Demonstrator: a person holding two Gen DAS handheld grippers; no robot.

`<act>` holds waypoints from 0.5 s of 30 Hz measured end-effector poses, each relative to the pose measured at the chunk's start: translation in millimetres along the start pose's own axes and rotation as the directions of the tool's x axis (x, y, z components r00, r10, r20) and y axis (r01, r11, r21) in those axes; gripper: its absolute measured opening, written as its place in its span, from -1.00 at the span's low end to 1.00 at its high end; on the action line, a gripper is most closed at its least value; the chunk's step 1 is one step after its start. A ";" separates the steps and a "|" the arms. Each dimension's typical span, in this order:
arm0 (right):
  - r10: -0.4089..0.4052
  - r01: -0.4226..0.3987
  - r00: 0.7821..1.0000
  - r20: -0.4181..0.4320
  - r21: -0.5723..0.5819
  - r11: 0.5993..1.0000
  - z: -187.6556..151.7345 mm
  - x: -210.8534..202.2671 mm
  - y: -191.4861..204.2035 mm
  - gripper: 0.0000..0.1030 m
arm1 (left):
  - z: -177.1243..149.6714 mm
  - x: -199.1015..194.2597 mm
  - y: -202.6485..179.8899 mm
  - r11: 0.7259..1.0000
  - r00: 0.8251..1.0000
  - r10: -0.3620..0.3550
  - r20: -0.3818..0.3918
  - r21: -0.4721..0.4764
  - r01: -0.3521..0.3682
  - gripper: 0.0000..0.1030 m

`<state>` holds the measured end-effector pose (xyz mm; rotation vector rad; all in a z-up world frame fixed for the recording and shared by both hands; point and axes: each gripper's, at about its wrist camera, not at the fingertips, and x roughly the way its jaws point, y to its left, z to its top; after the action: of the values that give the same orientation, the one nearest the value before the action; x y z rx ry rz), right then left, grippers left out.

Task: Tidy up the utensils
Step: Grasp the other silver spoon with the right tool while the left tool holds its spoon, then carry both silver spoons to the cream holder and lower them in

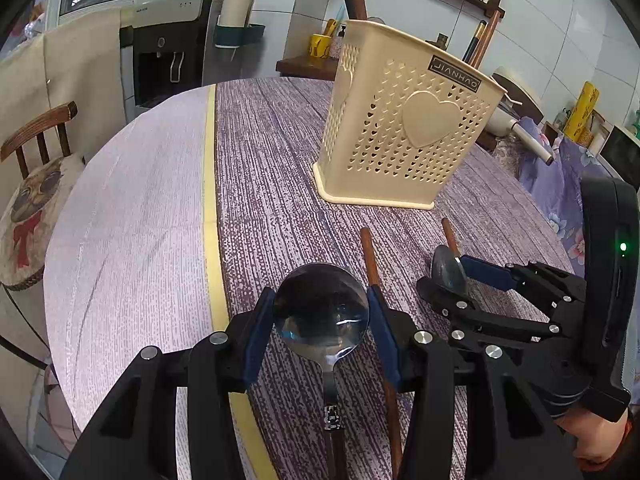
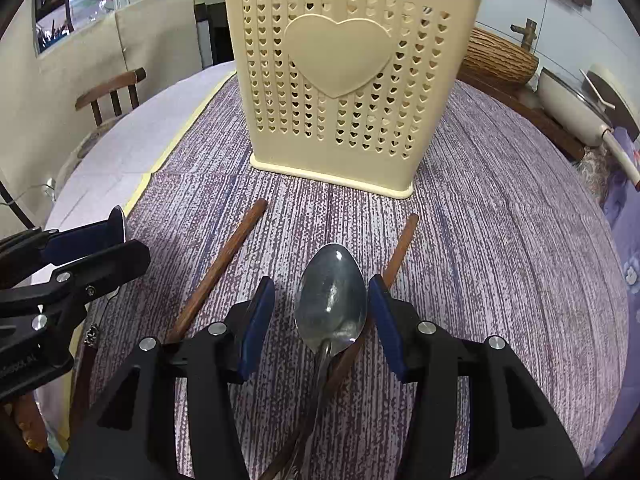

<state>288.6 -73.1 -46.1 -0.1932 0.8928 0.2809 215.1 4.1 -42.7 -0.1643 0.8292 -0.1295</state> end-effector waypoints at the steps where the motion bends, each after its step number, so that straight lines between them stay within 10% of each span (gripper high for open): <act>1: -0.005 0.005 1.000 -0.004 -0.008 1.000 1.0 1.2 2.1 -0.04 | -0.5 0.6 -0.7 1.000 1.000 -0.001 -0.002 0.002 0.001 -0.10; 15: 0.050 -0.054 0.997 0.051 0.062 0.997 0.1 -17.1 -12.4 -0.27 | 0.3 -2.0 0.7 1.000 1.000 -0.008 0.003 0.014 0.008 -0.10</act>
<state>282.5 -87.5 -31.9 -0.1043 0.8571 0.3043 214.0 5.1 -41.1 -0.1544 0.8247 -0.1426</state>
